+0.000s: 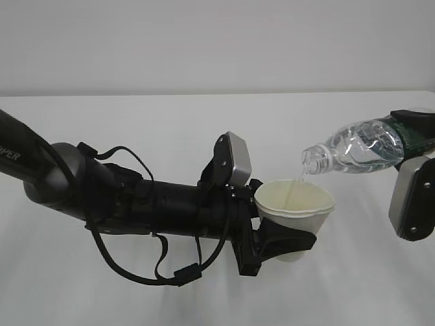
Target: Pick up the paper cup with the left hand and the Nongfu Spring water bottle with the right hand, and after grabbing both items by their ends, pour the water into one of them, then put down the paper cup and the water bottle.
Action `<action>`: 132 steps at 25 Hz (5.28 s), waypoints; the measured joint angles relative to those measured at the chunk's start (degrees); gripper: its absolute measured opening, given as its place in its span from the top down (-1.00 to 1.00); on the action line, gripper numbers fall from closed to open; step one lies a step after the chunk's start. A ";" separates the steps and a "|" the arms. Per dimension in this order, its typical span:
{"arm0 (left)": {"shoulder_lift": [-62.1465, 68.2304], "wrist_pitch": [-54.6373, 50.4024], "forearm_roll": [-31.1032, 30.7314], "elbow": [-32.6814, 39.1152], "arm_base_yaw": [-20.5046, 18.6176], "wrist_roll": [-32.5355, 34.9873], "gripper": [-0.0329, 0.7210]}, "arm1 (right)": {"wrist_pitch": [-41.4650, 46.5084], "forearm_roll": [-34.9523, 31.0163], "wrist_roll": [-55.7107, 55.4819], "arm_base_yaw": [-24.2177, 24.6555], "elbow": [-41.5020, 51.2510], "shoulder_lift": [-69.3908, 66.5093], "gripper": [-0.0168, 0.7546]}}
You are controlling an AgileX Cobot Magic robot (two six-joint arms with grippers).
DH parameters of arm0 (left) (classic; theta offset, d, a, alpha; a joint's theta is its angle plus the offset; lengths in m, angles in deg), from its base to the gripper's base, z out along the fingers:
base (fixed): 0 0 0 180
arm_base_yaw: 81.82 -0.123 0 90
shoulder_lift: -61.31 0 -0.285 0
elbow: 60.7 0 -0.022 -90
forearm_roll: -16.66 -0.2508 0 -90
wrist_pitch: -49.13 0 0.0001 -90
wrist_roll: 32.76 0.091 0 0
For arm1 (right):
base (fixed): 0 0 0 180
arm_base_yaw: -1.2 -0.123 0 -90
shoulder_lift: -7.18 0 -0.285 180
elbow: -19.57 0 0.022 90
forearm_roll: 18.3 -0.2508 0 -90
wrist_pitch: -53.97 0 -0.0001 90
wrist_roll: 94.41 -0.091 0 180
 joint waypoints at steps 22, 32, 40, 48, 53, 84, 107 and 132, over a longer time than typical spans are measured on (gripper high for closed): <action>0.00 0.00 0.00 0.00 0.00 0.00 -0.20 | -0.33 0.00 0.00 0.00 0.00 0.00 -0.10; 0.00 0.00 0.00 0.00 0.00 0.00 -0.20 | -0.42 0.00 0.00 0.00 0.00 0.00 -0.10; 0.00 0.00 0.00 0.00 0.00 0.00 -0.20 | -0.42 0.00 0.11 0.00 0.00 0.00 -0.10; 0.00 0.00 0.00 0.00 0.00 0.00 -0.20 | -0.42 0.00 0.22 0.00 0.00 0.00 -0.10; 0.00 0.00 0.00 0.00 0.00 0.00 -0.20 | -0.42 0.00 0.54 0.00 0.00 0.00 -0.10; 0.00 -0.10 0.00 0.00 0.00 0.00 -0.20 | -0.44 0.00 1.51 0.00 0.00 0.00 -0.07; 0.00 0.15 0.00 0.00 0.00 0.00 -0.20 | -0.54 0.00 1.51 0.00 0.00 0.00 -0.06; 0.00 1.23 0.00 0.00 0.00 0.00 -0.20 | -0.65 -0.11 1.51 0.00 0.00 0.00 -0.06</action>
